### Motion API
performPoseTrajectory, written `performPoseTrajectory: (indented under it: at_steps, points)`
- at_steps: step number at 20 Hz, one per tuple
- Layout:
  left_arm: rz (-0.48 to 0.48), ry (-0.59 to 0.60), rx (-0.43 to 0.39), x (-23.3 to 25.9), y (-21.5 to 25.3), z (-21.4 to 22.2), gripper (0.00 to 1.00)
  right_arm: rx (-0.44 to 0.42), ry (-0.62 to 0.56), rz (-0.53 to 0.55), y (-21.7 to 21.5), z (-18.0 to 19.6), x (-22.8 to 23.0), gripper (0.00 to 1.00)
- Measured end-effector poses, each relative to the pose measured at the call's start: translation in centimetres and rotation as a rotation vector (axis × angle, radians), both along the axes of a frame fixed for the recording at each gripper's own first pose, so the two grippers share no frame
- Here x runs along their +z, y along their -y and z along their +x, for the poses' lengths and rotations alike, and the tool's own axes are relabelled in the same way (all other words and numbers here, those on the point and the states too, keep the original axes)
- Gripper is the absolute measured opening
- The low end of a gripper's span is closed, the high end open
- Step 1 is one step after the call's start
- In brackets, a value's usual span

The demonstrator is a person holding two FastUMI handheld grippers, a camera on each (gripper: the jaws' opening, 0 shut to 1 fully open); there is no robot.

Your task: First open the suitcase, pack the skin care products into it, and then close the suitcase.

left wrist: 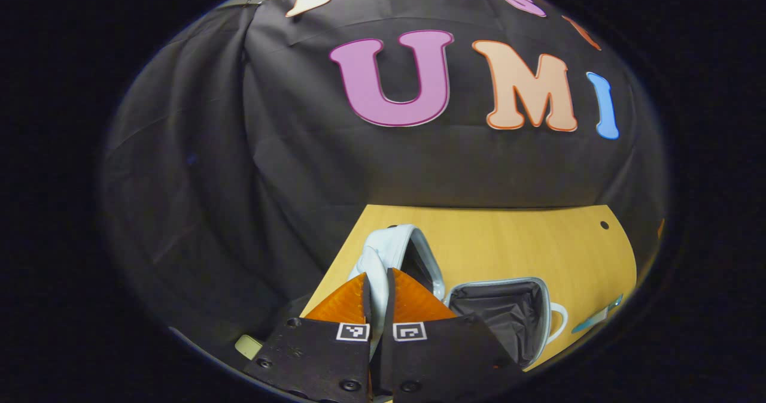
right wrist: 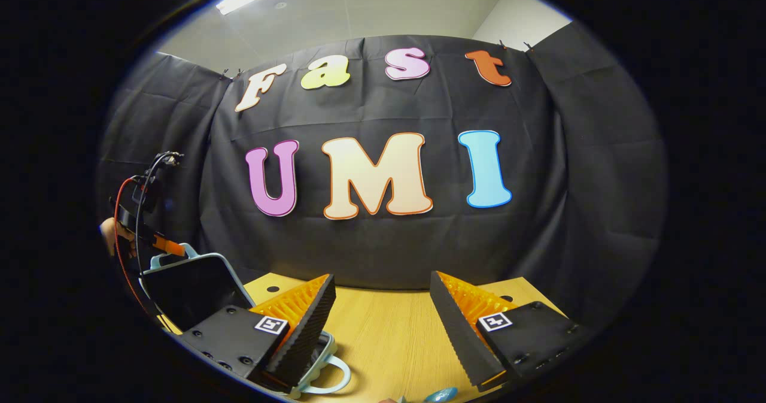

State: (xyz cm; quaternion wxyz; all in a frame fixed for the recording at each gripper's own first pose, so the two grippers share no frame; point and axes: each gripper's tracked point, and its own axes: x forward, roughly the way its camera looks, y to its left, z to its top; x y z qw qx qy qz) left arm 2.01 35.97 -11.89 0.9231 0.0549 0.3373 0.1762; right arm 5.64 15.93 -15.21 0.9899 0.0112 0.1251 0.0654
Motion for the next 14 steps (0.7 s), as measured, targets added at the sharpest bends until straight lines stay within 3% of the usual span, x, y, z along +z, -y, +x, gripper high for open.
performPoseTrajectory:
  at_steps: [4,14]
  points:
    - [0.038,0.019,0.031,-0.3,-4.4,-0.2,0.00,-0.007,-0.011,-0.001,-1.5,0.1,-0.2,0.99]
    - [-0.114,-0.070,0.206,-8.5,-12.1,-3.6,0.00,0.021,-0.018,-0.060,-4.4,-0.2,-0.5,0.99]
